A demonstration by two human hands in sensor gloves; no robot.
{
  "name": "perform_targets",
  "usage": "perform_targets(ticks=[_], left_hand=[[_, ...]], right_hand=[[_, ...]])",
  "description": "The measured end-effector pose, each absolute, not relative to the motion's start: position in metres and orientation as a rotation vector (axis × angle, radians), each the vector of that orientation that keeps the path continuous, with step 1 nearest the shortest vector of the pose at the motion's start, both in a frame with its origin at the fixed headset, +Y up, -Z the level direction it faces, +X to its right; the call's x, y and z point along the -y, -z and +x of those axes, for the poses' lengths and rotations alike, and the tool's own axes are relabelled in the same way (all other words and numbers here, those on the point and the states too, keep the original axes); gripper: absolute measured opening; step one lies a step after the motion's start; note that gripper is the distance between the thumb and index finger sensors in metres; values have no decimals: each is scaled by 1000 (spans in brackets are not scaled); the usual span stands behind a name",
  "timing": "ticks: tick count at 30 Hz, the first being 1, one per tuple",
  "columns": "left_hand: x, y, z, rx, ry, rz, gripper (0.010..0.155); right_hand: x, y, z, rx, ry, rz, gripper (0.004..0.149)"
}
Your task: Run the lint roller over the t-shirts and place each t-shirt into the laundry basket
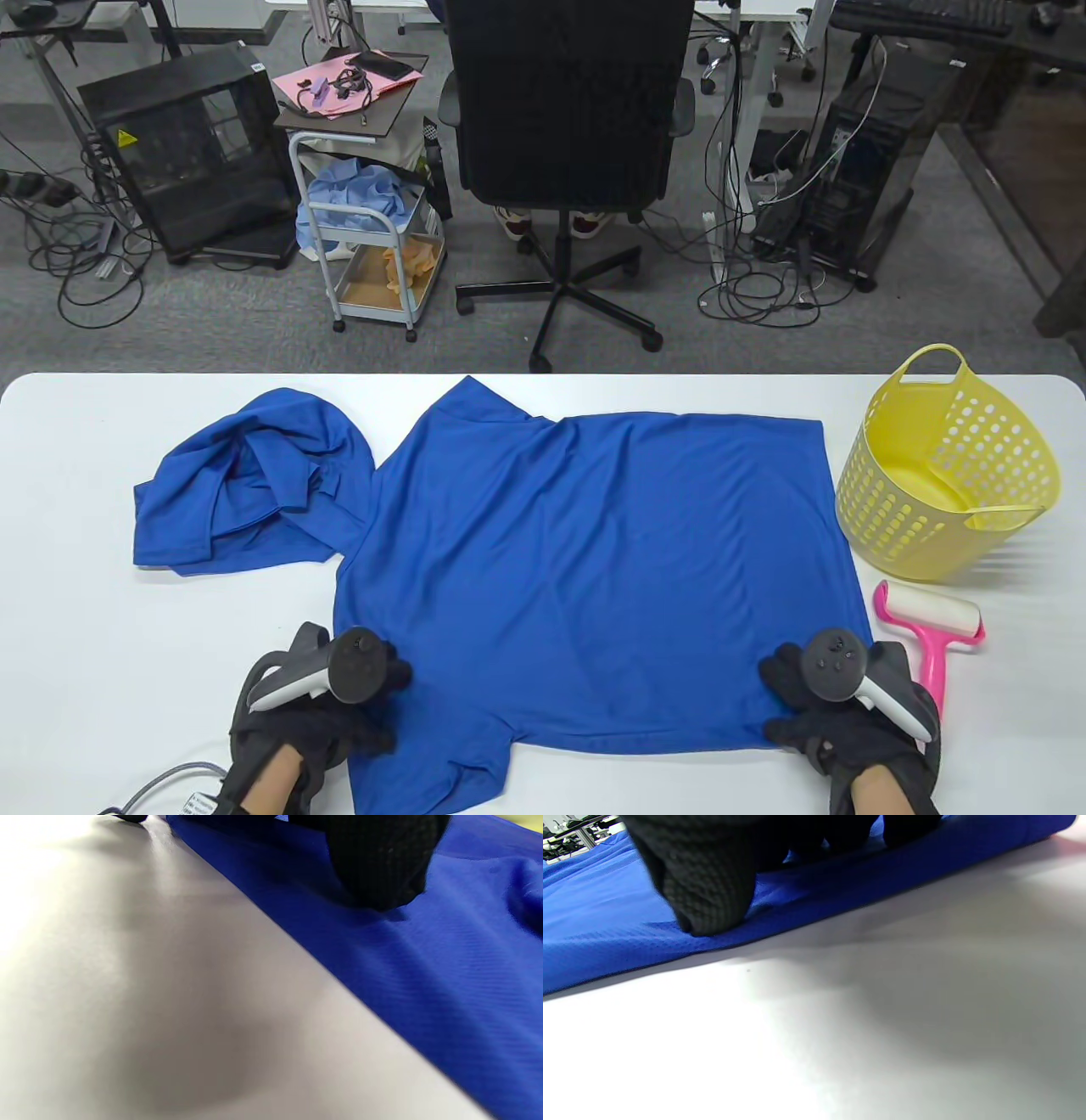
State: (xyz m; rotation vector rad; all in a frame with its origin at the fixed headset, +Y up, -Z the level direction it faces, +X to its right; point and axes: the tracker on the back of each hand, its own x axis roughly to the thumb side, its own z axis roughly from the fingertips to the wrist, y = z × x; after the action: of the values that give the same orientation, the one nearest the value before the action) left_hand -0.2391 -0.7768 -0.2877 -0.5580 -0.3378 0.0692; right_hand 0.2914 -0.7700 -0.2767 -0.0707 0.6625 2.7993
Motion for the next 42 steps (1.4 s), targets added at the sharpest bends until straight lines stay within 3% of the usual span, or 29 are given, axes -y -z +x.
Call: perform_targets(ticks=[7,14,21,26,30,34,37,42], left_hand=[[782,293,-236,275,-155,-547,60],[781,297,-230,279,-131,-534,54],[780,296,-229,300,-110,-498,65],[778,299,-223,291,-98,-415,45],[771,306,-222,322,-79,-442,42],[753,319,-226,347,-200,-423,41],[728,328,-233,381,-413,-329,42],[671,341,-237,419,-532,-123,43]], right_hand=[[769,278,286,-513,-2865,-149,47],[769,277,283,-431,-2892,-182,40],[766,278,275,-475,-2893,-140,38],[760,281,279,-481,-2828,-109,39],[747,288,281,-454,-2686,-77,39],[719,300,282,-375,-2521,1,39],[696,309,280,-300,-2407,61,39],[656,332,270,-196,-2307,157,39]])
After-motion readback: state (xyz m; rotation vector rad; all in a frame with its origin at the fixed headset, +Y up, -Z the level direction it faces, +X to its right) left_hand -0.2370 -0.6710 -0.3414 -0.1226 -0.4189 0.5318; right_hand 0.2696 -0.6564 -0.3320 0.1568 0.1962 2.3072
